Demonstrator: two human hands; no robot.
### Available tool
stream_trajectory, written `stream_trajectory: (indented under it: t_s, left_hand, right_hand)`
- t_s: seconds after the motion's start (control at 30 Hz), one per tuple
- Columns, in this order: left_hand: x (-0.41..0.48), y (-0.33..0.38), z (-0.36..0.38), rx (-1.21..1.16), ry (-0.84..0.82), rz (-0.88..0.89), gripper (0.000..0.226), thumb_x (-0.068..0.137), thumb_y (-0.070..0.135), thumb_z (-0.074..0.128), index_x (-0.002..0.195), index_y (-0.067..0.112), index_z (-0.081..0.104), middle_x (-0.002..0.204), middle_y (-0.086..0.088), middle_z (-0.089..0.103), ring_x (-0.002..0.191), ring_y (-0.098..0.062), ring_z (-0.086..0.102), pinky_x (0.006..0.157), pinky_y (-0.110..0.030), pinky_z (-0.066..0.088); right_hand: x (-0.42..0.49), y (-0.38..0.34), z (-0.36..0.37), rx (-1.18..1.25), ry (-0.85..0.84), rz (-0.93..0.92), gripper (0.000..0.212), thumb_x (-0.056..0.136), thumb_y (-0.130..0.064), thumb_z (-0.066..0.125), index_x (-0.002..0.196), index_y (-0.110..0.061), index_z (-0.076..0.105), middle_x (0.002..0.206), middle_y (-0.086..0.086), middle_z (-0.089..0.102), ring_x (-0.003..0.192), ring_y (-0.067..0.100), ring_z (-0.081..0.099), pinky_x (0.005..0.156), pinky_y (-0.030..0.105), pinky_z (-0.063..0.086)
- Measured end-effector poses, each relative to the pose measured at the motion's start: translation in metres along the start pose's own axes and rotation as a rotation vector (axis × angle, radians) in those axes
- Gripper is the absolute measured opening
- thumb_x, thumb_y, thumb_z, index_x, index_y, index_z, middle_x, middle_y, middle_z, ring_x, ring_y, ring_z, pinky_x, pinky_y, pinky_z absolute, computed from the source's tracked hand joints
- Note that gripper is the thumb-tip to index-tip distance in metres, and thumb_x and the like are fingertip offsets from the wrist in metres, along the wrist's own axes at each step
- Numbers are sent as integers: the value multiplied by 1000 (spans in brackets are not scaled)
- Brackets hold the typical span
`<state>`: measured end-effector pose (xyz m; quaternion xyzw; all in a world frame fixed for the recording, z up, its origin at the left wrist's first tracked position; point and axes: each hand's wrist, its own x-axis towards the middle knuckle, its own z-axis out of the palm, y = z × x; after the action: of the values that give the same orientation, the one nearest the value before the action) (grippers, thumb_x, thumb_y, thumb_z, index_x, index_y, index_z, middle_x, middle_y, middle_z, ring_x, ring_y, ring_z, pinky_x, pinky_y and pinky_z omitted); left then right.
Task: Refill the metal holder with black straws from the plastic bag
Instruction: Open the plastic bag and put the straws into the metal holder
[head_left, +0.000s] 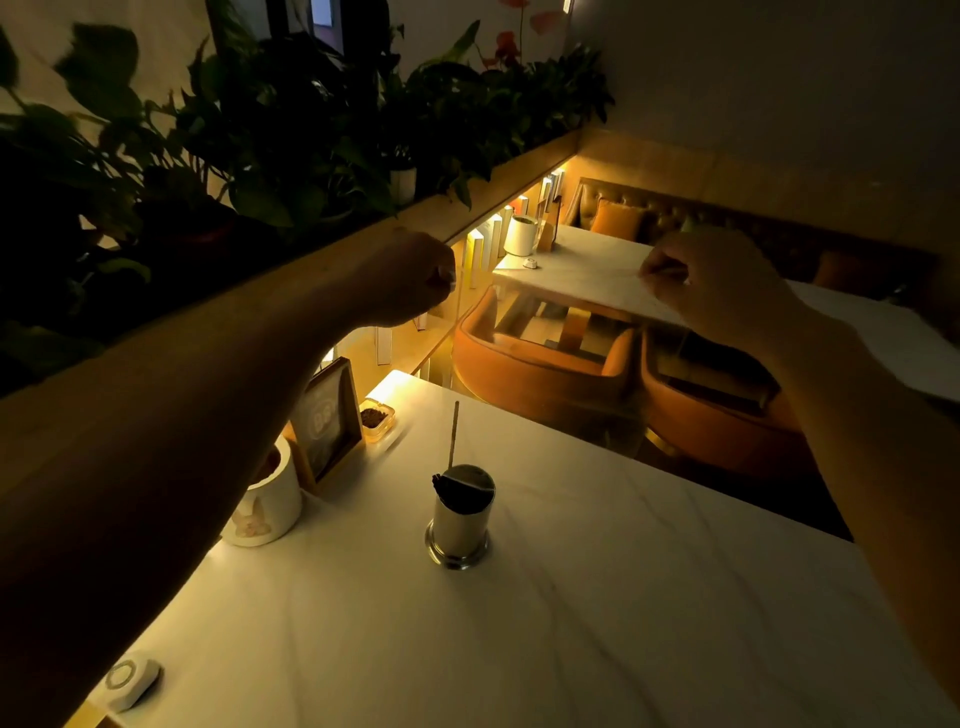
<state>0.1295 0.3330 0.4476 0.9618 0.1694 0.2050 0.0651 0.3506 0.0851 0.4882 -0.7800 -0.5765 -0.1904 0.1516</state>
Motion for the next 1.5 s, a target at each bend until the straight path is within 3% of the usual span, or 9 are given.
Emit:
stream_trajectory:
  t_s: [0.13, 0.27, 0.5, 0.6, 0.9, 1.0, 1.1, 1.23, 1.5]
  left_hand:
    - [6, 8, -12, 14, 33, 5, 17, 102, 16, 58, 101, 5, 71, 69, 17, 49, 59, 0, 48, 54, -15, 28]
    - [11, 21, -25, 74, 17, 46, 22, 103, 16, 55, 112, 2, 70, 98, -9, 68, 63, -1, 44, 59, -17, 32]
    - [18, 41, -32, 45, 105, 121, 26, 104, 14, 53, 117, -3, 67, 92, -13, 66, 62, 10, 37, 56, -14, 27]
    - [19, 52, -19, 20, 130, 104, 25, 105, 17, 53, 117, 1, 67, 86, -3, 57, 60, 6, 42, 54, -16, 30]
    - [5, 105, 65, -139, 100, 63, 14, 100, 14, 58, 100, 12, 72, 87, -5, 70, 78, -23, 70, 71, -42, 60]
    - [3, 126, 96, -171, 68, 45, 14, 100, 16, 59, 102, 13, 73, 86, -1, 67, 78, -20, 69, 69, -38, 60]
    - [-2, 142, 130, -197, 45, 66, 13, 100, 17, 60, 103, 14, 73, 100, -5, 74, 80, -19, 69, 74, -38, 61]
    - [-28, 162, 178, -238, 54, 76, 11, 100, 17, 61, 94, 13, 70, 87, -4, 72, 72, -18, 67, 63, -27, 47]
    - [-128, 188, 257, -279, -81, 137, 8, 93, 7, 71, 100, 6, 74, 94, -11, 74, 82, -26, 70, 73, -44, 61]
  right_hand:
    - [0, 7, -19, -40, 51, -14, 24, 95, -30, 59, 106, -10, 65, 98, 10, 69, 93, 24, 66, 81, 44, 57]
    - [-1, 10, -36, -33, 95, -25, 20, 93, -26, 61, 102, -9, 66, 94, 10, 70, 90, 23, 66, 78, 38, 56]
    - [-13, 19, -60, -20, 164, -18, 20, 92, -25, 63, 101, -8, 66, 97, 11, 70, 90, 17, 62, 71, 20, 41]
    - [-27, 25, -65, -16, 145, 6, 18, 91, -24, 64, 101, -9, 65, 98, 10, 69, 92, 18, 63, 74, 26, 44]
    - [-100, 67, -39, -85, 27, 89, 18, 93, -27, 57, 104, -15, 63, 102, 8, 69, 98, 24, 66, 81, 30, 45]
    - [-132, 82, -25, -122, 30, 82, 19, 93, -30, 54, 99, -15, 63, 90, 6, 69, 84, 22, 66, 72, 30, 49]
    - [-165, 96, -10, -134, 32, 83, 18, 94, -27, 56, 98, -13, 66, 90, 8, 71, 85, 23, 67, 78, 37, 55]
    - [-221, 103, 14, -165, 74, 111, 13, 92, -17, 63, 90, -6, 69, 83, 12, 69, 77, 30, 66, 70, 39, 52]
    - [-361, 77, 81, -220, -29, 100, 13, 89, -11, 64, 102, -12, 65, 88, 8, 70, 75, 27, 66, 65, 42, 52]
